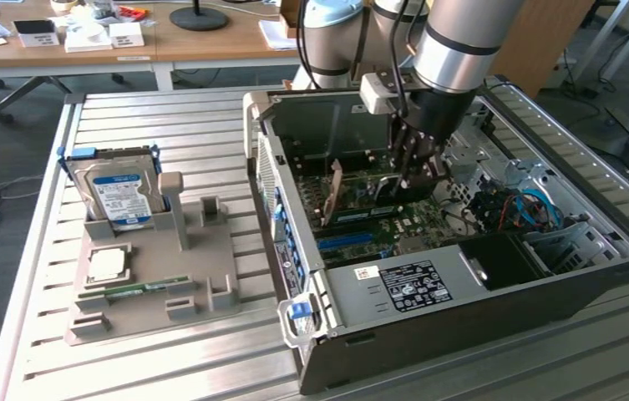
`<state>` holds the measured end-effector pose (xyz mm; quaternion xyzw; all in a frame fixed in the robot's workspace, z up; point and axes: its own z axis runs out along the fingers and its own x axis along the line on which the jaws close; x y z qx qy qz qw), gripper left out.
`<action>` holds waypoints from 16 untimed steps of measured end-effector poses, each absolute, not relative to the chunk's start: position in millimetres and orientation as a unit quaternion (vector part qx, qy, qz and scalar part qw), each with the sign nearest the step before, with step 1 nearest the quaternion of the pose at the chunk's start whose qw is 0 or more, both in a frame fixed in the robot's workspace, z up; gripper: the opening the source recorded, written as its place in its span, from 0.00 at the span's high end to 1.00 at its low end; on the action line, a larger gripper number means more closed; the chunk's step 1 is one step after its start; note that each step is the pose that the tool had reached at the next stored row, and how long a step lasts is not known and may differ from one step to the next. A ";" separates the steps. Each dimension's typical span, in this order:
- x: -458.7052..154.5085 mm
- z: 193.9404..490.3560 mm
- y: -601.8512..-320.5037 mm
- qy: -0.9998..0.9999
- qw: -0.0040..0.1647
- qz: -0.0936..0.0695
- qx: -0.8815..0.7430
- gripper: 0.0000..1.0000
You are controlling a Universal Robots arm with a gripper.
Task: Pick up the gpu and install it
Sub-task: 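Insert the gpu into the slot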
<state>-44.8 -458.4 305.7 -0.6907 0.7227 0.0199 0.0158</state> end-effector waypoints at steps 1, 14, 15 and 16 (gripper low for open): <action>-44.8 305.0 -458.3 0.723 0.016 0.020 -0.691 0.73; -46.2 299.3 -458.3 0.723 0.016 0.020 -0.691 0.73; -46.9 298.0 -458.3 0.723 0.016 0.020 -0.691 0.73; -47.8 296.7 -458.3 0.723 0.016 0.020 -0.691 0.73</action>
